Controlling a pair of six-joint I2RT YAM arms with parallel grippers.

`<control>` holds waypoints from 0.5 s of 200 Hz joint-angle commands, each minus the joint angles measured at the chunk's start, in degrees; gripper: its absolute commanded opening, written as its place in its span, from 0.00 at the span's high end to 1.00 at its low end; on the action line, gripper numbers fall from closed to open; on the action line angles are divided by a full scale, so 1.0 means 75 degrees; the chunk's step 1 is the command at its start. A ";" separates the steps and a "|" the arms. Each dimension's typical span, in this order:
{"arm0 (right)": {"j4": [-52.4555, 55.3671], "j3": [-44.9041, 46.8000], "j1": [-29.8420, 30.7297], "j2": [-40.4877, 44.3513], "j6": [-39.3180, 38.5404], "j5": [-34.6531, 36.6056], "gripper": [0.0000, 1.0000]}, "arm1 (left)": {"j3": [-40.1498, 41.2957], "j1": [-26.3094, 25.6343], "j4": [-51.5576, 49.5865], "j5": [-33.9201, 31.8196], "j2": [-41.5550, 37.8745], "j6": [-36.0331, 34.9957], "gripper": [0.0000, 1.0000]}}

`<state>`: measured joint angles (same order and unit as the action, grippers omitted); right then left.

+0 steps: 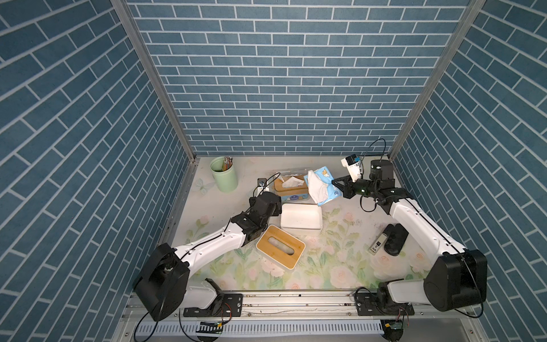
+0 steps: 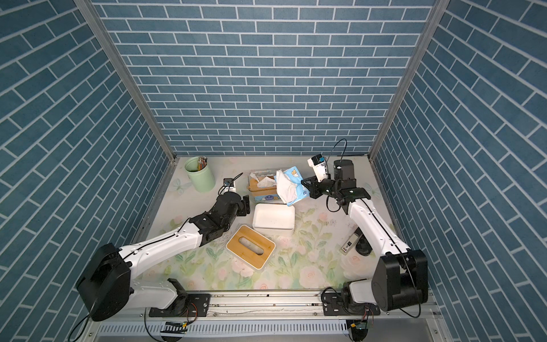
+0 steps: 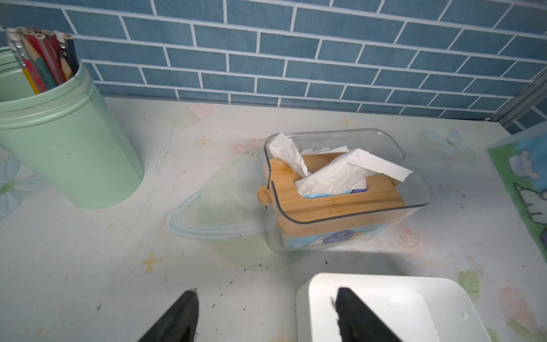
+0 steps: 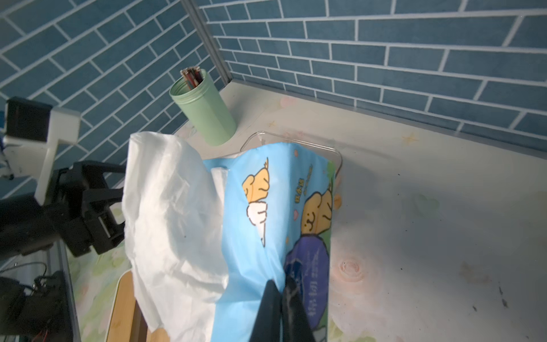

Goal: Put the tissue paper into the tissue box
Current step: Pick up the paper towel from the center of the board, then place the paper towel in the tissue box.

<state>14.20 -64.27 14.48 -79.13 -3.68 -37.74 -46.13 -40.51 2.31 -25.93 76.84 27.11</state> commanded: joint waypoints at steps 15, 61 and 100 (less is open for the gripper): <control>0.1684 -0.0750 0.0565 -0.0636 -0.2101 -0.0400 1.00 | 0.0341 0.0361 -0.0211 0.0065 -0.0489 0.0215 0.09; 0.3296 -0.1804 0.1433 -0.1627 -0.3379 0.0449 1.00 | 0.0816 0.0590 -0.0062 0.0094 -0.1032 0.0326 0.07; 0.3892 -0.2564 0.1846 -0.2522 -0.3979 0.0885 1.00 | 0.0820 0.0588 -0.0119 0.0163 -0.0985 0.0300 0.06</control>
<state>37.60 -79.68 26.92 -94.87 -27.49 -34.06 -40.34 -36.32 1.48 -25.23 69.38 29.15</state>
